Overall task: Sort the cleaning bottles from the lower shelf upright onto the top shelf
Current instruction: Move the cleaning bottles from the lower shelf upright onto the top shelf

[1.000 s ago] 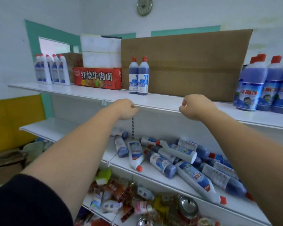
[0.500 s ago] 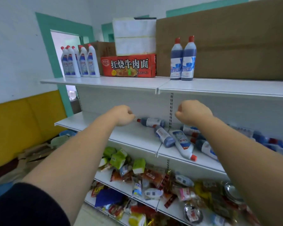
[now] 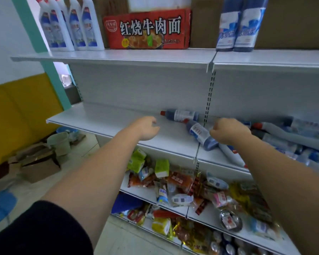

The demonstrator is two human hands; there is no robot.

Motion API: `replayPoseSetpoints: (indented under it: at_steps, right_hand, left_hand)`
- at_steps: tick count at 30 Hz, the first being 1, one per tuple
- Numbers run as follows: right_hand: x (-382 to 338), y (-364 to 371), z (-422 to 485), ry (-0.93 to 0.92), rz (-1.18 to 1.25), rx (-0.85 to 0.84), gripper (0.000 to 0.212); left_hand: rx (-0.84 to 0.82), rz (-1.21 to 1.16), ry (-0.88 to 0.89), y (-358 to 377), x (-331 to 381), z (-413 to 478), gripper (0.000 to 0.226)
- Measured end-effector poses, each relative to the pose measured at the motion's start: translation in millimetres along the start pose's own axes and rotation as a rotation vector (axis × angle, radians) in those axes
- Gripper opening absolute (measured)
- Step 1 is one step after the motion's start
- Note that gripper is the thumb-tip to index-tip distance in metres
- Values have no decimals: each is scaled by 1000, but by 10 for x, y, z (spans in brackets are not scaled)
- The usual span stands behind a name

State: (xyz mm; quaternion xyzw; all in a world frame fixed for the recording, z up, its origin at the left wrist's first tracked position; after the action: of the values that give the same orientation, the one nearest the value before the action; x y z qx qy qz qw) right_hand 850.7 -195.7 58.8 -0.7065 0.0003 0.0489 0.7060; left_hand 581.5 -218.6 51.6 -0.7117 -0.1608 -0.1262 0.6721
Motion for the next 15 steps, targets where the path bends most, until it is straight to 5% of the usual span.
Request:
replayPoseSetpoints:
  at_steps: [15]
  right_hand:
    - [-69, 894, 1318, 137, 84, -215, 60]
  left_hand:
    - [-114, 136, 137, 583, -33, 2025, 54]
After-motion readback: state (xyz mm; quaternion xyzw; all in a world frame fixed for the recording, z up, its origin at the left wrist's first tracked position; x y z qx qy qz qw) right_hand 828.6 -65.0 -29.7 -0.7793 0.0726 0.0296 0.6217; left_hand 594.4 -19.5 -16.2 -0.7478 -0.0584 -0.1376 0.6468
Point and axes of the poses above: each hand's wrist, its own z-axis towards the middle knuckle, its own y-axis out of the palm, x = y × z, the point moved 8 cm from there along z, towards the middle knuckle, and after that the axes turned 1 degree about -z, right-handed, at the moved point
